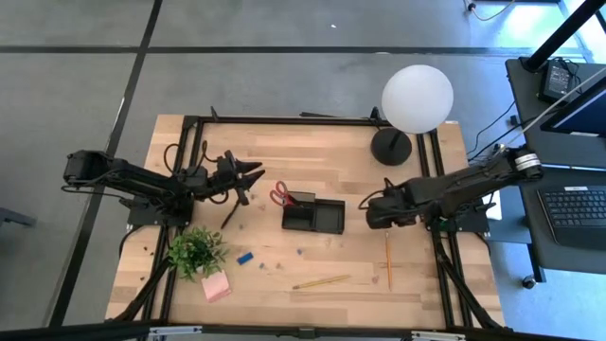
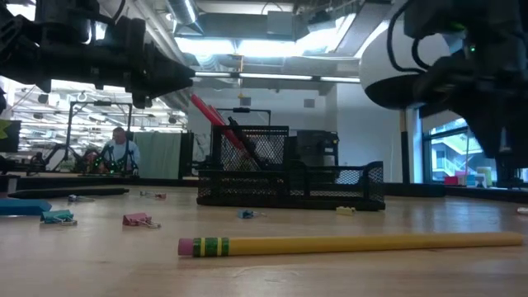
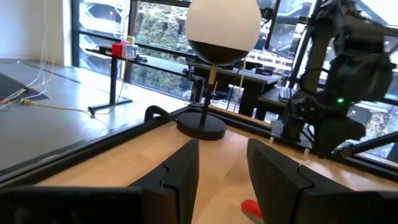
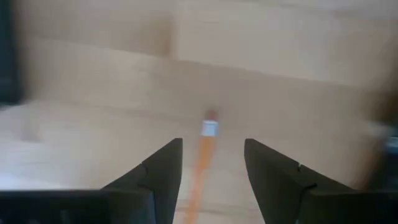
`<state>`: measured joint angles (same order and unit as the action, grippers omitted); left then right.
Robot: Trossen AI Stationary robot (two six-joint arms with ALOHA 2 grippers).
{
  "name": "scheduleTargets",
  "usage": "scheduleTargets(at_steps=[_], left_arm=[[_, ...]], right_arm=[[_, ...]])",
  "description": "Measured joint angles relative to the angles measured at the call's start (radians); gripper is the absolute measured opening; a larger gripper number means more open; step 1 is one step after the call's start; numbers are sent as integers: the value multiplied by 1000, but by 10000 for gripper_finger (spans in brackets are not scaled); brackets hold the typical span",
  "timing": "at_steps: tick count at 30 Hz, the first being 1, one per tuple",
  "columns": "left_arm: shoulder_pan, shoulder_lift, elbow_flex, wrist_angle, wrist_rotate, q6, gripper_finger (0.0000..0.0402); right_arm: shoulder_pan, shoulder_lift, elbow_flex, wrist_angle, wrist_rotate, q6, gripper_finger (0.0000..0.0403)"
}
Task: Pick and place office supplies into organizer
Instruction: Put the yellow pencil into the black desk organizer
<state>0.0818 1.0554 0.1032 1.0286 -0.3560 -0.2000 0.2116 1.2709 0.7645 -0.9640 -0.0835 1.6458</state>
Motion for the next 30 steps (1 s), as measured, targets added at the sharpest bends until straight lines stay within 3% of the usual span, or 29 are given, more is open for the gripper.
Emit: scheduleTargets(at_steps=[5, 16, 30], left_arm=[[0, 0, 0, 0, 7, 1, 130], [0, 0, 0, 0, 6, 2, 130], [0, 0, 0, 0, 6, 3, 130]], right_arm=[[10, -34, -90, 186, 42, 38, 177], [13, 77, -100, 184, -23, 56, 177], [67, 96, -100, 173, 14, 179, 177]])
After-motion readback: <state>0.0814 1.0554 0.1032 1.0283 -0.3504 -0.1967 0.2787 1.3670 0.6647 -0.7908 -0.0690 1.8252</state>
